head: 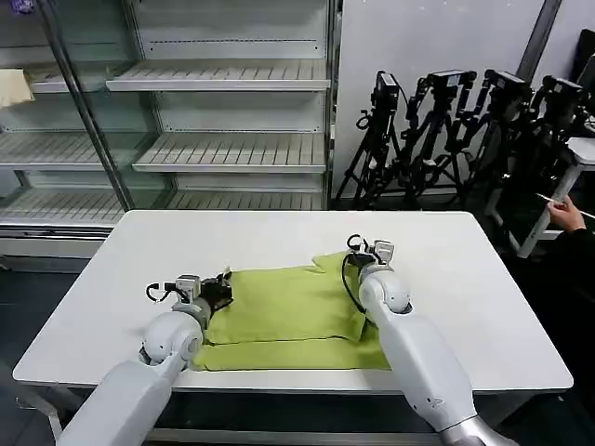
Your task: Fold and organize the clothes.
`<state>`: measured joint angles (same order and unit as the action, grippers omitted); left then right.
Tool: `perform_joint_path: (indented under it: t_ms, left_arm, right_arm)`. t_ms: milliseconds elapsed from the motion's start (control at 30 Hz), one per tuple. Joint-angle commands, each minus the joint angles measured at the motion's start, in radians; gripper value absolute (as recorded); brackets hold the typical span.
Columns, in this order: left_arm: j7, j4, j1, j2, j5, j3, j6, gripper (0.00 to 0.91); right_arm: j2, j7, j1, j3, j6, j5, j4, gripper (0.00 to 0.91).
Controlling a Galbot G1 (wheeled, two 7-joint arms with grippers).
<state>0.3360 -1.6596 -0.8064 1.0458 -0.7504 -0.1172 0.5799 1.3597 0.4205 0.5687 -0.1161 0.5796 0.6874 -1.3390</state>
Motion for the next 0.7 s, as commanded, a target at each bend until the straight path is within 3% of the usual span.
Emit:
perform_joint_path:
  t_ms: [33,300,700]
  left_arm:
    - [-0.006,-0.035,-0.009,-0.006,-0.020,-0.013,0.000,0.020]
    - [-0.017,-0.094,-0.019,-0.017,-0.029,-0.033,-0.001,0.010]
    - [-0.024,-0.205,-0.096,-0.044,-0.038,-0.089,-0.001,0.010]
  right_arm:
    - [-0.020,-0.021,0.022,0.000,0.000,-0.030,-0.103,0.000]
    - [-0.049,-0.058,0.069,-0.016,-0.014,-0.068,-0.257,0.000]
    - [-0.138,-0.056,0.160,-0.059,-0.001,-0.041,-0.472,0.000]
